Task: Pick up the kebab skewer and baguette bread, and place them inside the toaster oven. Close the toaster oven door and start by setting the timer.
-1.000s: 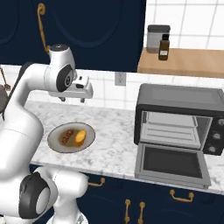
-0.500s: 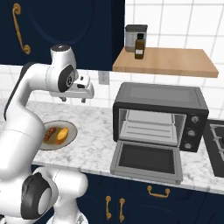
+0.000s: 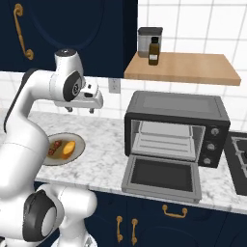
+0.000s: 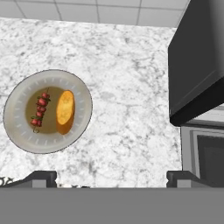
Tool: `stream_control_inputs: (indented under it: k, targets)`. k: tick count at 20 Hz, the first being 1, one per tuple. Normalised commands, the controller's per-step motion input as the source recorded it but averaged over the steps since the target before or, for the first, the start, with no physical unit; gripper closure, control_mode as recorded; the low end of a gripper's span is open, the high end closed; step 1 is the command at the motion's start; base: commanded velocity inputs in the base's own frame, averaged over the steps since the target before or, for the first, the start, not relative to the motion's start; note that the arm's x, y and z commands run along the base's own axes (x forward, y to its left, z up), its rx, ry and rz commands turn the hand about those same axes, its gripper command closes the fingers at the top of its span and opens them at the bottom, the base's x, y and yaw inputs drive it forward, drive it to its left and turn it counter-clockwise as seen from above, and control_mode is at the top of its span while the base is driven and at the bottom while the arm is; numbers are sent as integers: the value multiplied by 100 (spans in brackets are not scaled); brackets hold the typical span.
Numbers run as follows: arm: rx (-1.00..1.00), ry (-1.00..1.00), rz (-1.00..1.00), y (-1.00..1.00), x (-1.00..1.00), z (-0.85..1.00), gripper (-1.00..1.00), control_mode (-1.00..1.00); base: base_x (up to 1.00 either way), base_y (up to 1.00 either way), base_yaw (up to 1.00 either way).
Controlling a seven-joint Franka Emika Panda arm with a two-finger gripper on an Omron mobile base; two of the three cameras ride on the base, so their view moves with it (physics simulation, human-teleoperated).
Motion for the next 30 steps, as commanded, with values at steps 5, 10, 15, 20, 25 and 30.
stream_control_inputs:
  k: [5,10,15,20,25,30]
  targets:
    - [0,0,0,0,0,0,-100,-100,0,0,0]
    - [0,0,0,0,0,0,-100,-100,0,0,0]
    - [3,-12,9,-44,-45,-5,-100,-100,0,0,0]
    - [25,-31,31,-100,-64,-6,-100,-100,0,0,0]
    - [32,-37,35,-100,-38,-12,-100,-100,0,0,0]
    - [20,-20,19,-99,9,-27,-100,-100,0,0,0]
